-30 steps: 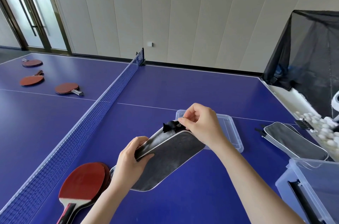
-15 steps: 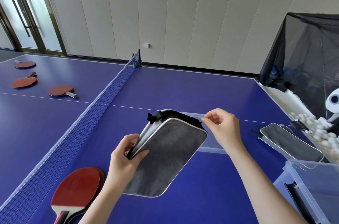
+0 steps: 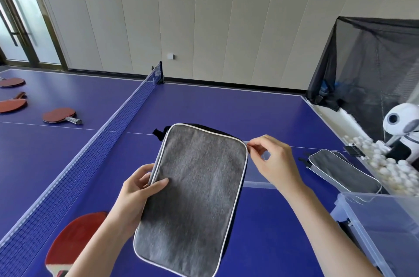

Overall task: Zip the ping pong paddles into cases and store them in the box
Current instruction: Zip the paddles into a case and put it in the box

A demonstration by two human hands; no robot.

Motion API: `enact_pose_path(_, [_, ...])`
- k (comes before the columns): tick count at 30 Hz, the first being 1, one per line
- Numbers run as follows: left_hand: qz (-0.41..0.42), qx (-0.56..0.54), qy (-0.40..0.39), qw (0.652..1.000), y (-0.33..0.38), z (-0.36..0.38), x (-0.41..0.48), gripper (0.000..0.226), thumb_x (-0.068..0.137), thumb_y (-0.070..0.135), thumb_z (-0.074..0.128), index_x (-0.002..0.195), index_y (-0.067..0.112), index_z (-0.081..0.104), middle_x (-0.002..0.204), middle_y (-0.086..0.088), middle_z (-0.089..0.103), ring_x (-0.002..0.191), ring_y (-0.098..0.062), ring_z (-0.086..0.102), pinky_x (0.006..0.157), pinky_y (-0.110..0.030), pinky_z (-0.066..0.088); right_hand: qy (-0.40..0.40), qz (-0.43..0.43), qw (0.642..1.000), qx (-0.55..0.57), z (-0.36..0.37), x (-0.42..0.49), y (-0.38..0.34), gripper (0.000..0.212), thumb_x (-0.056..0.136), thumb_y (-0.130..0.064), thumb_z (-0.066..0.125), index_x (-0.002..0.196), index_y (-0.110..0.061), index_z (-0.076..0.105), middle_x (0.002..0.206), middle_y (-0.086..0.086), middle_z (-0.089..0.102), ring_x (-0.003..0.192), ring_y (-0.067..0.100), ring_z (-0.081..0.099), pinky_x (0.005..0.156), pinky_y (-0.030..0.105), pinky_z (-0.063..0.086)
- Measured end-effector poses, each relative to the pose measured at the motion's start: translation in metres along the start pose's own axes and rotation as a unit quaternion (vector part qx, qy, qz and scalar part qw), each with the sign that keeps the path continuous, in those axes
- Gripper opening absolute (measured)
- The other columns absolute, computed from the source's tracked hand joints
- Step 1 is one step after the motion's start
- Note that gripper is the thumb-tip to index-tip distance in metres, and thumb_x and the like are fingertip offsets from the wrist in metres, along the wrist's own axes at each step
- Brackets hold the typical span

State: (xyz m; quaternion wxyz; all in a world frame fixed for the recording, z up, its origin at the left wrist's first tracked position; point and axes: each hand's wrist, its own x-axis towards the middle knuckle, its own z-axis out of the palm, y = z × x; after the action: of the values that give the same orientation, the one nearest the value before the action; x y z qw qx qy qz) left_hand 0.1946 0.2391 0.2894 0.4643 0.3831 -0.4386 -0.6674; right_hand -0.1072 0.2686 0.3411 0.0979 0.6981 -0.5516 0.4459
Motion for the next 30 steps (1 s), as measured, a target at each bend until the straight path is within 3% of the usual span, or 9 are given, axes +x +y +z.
enact_pose_path(9, [-0.031, -0.053, -0.014, 0.998, 0.013, 0.006, -0.004, 0.083, 0.027, 0.031, 0.098, 0.102, 0.013, 0.066, 0.101, -0.017, 0.07, 0.08, -0.03, 0.069, 0.066, -0.042, 0.06, 0.069, -0.037, 0.997, 0.004, -0.007, -0.006, -0.005, 0.006, 0.081, -0.001, 0.066, 0.075, -0.002, 0.066, 0.069, 0.001, 0.062, 0.061, 0.009, 0.053, 0.062, 0.013, 0.046])
enact_pose_path(12, [-0.027, -0.05, -0.001, 0.998, 0.017, 0.01, -0.005, 0.055, 0.048, 0.023, 0.093, 0.096, 0.014, 0.067, 0.099, -0.016, 0.07, 0.078, -0.029, 0.069, 0.065, -0.04, 0.06, 0.071, -0.031, 0.997, -0.003, -0.007, -0.012, -0.005, 0.006, 0.08, 0.002, 0.065, 0.075, -0.001, 0.065, 0.068, -0.001, 0.06, 0.062, 0.004, 0.05, 0.066, 0.009, 0.043])
enact_pose_path(15, [-0.029, -0.06, 0.025, 0.997, 0.019, 0.017, -0.004, 0.029, 0.068, 0.011, 0.072, 0.096, 0.015, 0.066, 0.096, -0.013, 0.071, 0.079, -0.028, 0.068, 0.072, -0.042, 0.058, 0.061, -0.027, 0.998, 0.0, -0.003, -0.021, -0.006, 0.008, 0.079, 0.004, 0.063, 0.075, -0.002, 0.064, 0.069, -0.005, 0.056, 0.063, 0.002, 0.046, 0.066, 0.007, 0.04])
enact_pose_path(19, [-0.023, -0.068, 0.059, 0.996, 0.022, 0.023, -0.001, 0.036, 0.068, 0.012, 0.073, 0.103, 0.013, 0.066, 0.099, -0.013, 0.071, 0.086, -0.03, 0.067, 0.084, -0.047, 0.054, 0.032, -0.033, 0.999, -0.015, 0.002, -0.041, -0.006, 0.008, 0.079, 0.004, 0.062, 0.075, -0.003, 0.063, 0.07, -0.002, 0.058, 0.06, 0.007, 0.048, 0.06, 0.016, 0.045])
enact_pose_path(26, [-0.005, -0.085, 0.123, 0.989, 0.017, 0.029, 0.007, 0.026, 0.08, 0.007, 0.072, 0.104, 0.012, 0.063, 0.099, -0.011, 0.071, 0.086, -0.027, 0.067, 0.08, -0.045, 0.056, -0.018, -0.029, 0.999, -0.042, 0.006, -0.084, -0.009, 0.009, 0.085, -0.003, 0.062, 0.078, -0.008, 0.063, 0.072, -0.004, 0.057, 0.057, 0.013, 0.053, 0.053, 0.027, 0.048])
enact_pose_path(30, [0.021, -0.094, 0.164, 0.982, 0.015, 0.033, 0.011, 0.028, 0.085, 0.008, 0.069, 0.11, 0.011, 0.057, 0.096, -0.008, 0.069, 0.081, -0.023, 0.066, 0.074, -0.042, 0.056, -0.024, -0.001, 0.999, -0.047, 0.011, -0.109, -0.012, 0.017, 0.072, 0.006, 0.073, 0.076, -0.008, 0.064, 0.071, -0.006, 0.058, 0.064, 0.0, 0.046, 0.059, 0.014, 0.045])
